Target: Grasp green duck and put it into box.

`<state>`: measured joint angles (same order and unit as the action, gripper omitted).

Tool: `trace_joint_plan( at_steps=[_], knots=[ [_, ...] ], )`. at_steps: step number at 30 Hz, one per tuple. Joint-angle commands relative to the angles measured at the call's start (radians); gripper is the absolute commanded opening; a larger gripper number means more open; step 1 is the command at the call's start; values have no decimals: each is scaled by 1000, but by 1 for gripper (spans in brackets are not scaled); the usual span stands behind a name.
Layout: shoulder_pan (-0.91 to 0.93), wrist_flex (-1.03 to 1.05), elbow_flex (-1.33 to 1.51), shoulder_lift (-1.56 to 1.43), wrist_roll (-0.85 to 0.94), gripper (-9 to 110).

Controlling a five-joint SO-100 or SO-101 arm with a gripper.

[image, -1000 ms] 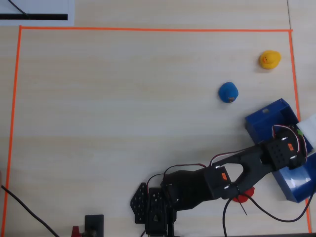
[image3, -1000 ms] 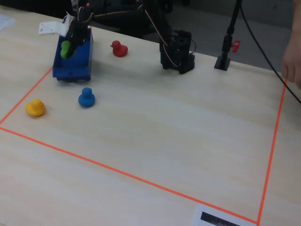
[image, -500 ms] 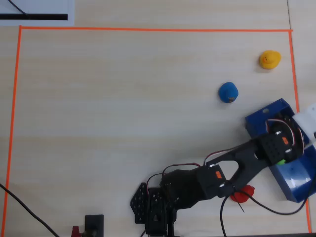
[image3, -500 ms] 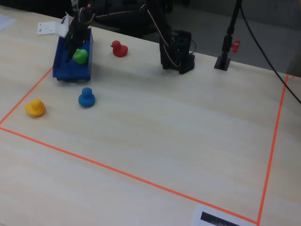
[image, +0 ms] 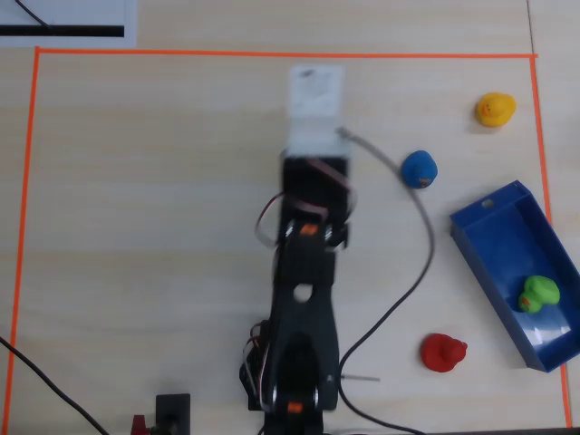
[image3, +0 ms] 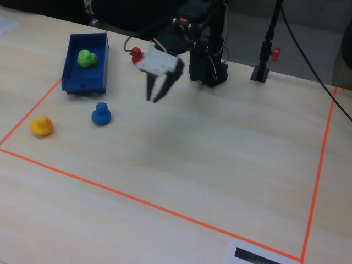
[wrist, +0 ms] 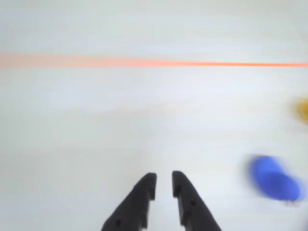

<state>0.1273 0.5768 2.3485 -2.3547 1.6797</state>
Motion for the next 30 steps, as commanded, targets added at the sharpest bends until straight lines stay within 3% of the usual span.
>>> trace_joint_plan(
  at_steps=[1,6,11,30],
  knots=[
    [-166,167,462,-502,8,0],
    [-179,512,652,-796,-2,0],
    [-160,706,724,-933,2,0],
    [-106,769,762,-957,-69,3]
  ],
)
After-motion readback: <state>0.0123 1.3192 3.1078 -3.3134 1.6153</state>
